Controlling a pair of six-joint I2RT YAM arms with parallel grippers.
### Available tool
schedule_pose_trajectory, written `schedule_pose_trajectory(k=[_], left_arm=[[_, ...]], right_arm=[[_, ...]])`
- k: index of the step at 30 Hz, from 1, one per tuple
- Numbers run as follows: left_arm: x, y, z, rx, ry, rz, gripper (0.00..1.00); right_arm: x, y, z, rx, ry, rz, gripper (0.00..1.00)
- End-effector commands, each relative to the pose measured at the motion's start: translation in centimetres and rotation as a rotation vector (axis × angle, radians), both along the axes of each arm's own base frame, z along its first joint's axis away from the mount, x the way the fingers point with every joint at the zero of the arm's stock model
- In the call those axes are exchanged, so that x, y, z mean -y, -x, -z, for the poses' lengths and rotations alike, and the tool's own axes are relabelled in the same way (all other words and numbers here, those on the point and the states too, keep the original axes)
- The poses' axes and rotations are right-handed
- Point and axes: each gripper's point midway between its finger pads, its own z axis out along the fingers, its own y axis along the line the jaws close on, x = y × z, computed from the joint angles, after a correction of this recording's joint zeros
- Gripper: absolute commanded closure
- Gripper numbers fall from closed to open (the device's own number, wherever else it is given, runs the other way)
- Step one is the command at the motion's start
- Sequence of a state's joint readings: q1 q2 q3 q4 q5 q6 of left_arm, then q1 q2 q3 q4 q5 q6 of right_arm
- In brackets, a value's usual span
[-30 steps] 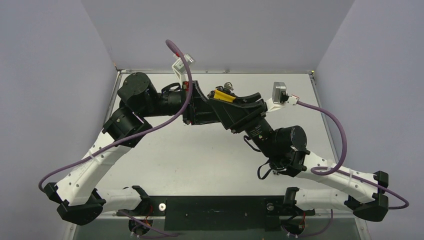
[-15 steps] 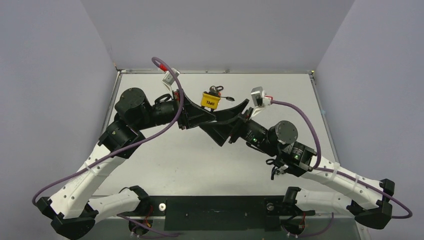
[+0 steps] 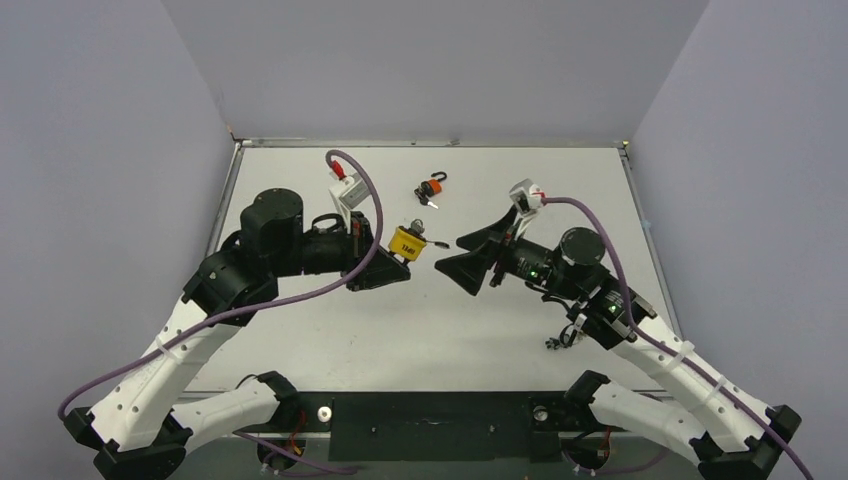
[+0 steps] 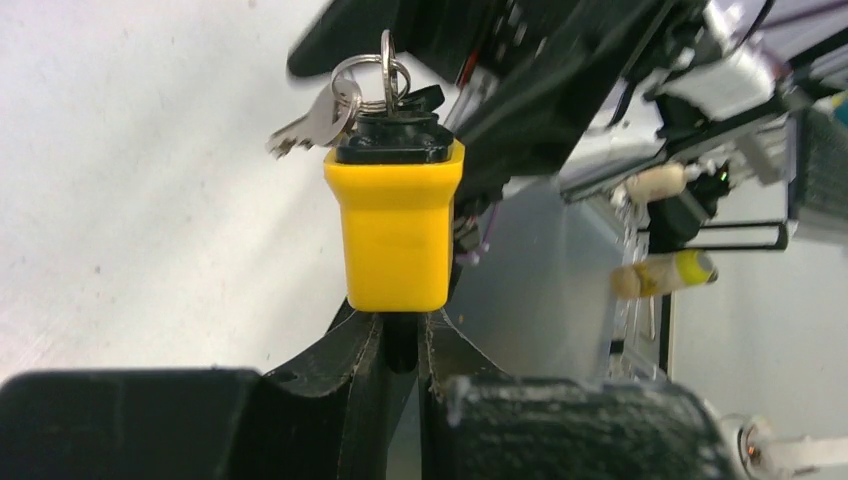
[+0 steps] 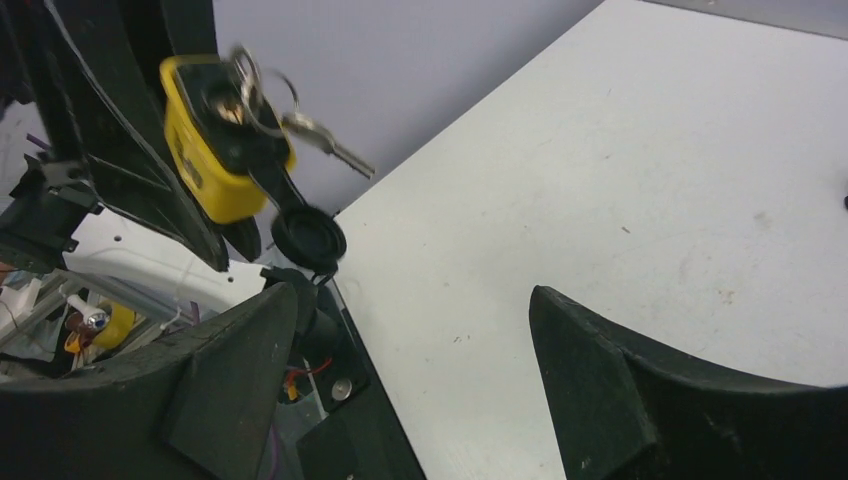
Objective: Lock with the key
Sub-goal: Lock the lock.
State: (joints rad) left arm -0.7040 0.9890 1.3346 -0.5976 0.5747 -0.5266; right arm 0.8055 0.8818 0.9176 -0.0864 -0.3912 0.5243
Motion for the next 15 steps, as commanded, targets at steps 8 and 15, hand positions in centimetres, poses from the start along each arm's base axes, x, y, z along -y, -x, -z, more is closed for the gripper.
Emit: schedule_pose_trajectory(k=[8, 15], left_arm=[[-1.2, 6.4, 5.4, -0.06, -0.15, 0.289, 1.0], [-0.2, 10.0, 7.1, -0.088, -0.186, 0.42, 1.0]], right_arm=[[1.1, 2.5, -3.3, 0.116, -0.119, -0.275, 0.25], [-0.5, 5.0, -3.6, 0.086, -0.164, -0.448, 0.31]])
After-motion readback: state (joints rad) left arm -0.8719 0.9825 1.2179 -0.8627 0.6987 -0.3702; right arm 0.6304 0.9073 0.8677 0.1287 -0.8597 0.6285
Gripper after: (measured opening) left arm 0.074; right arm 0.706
